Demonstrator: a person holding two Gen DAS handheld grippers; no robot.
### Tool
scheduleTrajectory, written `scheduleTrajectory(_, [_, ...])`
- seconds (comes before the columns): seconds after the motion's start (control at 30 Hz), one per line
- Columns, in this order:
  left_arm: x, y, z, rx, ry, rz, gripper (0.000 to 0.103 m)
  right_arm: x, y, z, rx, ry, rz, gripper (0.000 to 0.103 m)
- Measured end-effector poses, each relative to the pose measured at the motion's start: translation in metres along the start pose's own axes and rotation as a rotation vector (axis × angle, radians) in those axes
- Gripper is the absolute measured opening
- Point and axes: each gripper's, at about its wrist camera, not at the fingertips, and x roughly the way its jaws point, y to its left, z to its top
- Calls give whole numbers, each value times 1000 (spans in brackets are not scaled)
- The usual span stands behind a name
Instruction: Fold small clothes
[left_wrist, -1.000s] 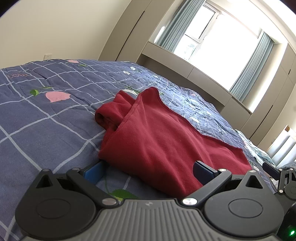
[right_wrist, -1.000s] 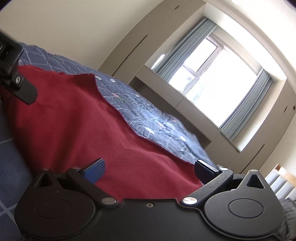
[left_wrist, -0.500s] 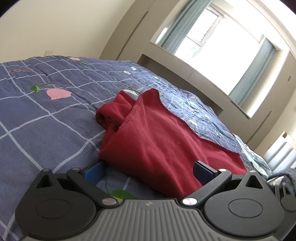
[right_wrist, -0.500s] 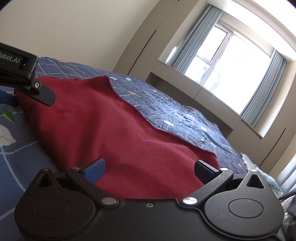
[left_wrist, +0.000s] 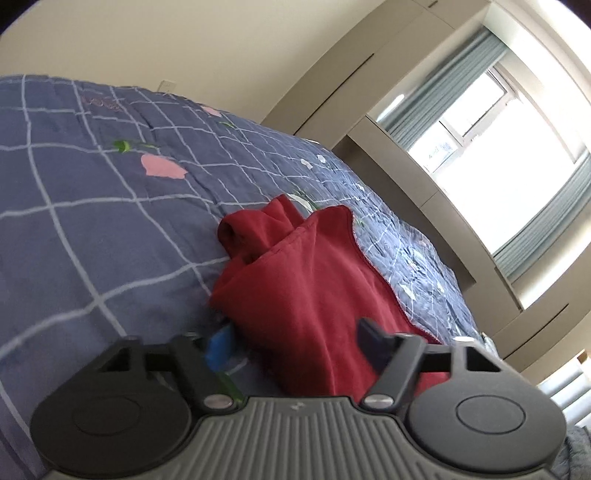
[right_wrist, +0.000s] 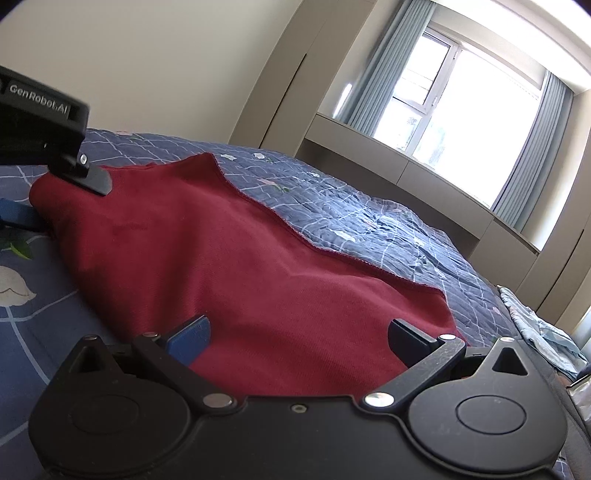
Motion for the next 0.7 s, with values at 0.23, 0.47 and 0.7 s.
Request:
scheduleTrajectory(0.23, [16, 7, 0, -52, 37, 9, 59, 0, -3, 0, 15, 4, 12, 102])
scheduleTrajectory(0.47, [25, 17, 10, -155, -1, 11, 59, 0, -4, 0, 20, 6, 16, 102])
scheduleTrajectory(0.7, [30, 25, 15, -218, -20, 68, 29, 0, -6, 0, 28, 7, 22, 102])
